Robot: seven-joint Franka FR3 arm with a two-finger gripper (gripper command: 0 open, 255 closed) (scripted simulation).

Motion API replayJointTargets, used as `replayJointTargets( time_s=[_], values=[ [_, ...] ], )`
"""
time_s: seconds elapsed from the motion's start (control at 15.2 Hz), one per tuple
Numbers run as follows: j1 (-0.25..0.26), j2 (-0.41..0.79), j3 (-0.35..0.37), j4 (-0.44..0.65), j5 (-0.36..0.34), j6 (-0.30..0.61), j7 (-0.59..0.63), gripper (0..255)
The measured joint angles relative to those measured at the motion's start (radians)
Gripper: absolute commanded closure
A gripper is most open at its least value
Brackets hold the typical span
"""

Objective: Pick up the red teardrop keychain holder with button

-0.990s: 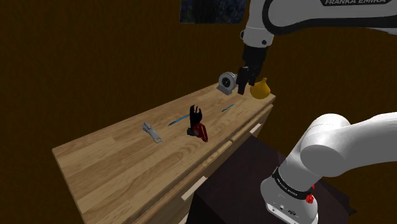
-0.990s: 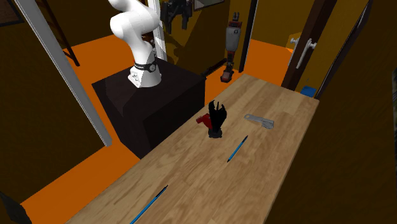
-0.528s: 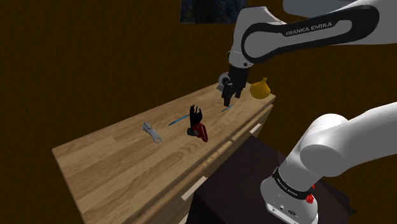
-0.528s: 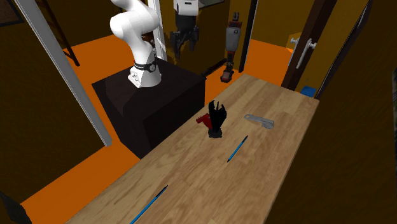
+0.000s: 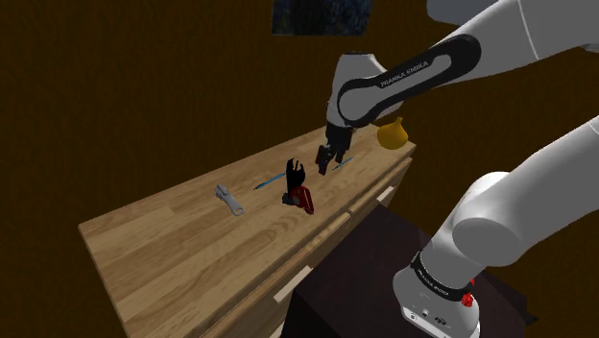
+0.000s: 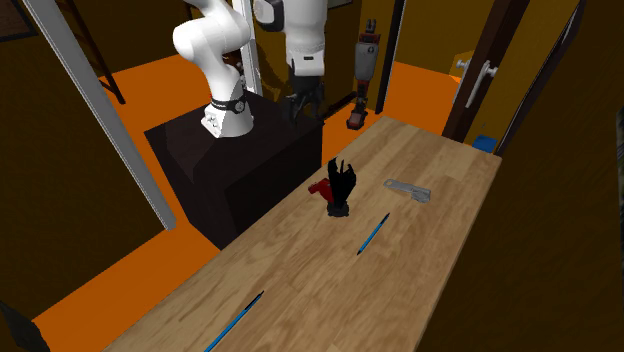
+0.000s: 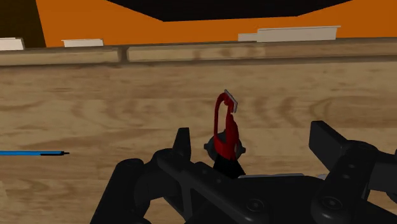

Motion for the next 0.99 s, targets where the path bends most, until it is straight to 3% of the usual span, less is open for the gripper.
replayJointTargets(
  time_s=[0.53, 0.73, 0.99],
  values=[
    [0.008, 0.347, -0.021, 0.082, 0.076, 0.298, -0.065, 0],
    [0.000, 0.481, -0.014, 0.144, 0.128, 0.381, -0.109, 0],
    [-0.006, 0.569, -0.001, 0.173, 0.155, 0.446, -0.128, 0]
  ],
)
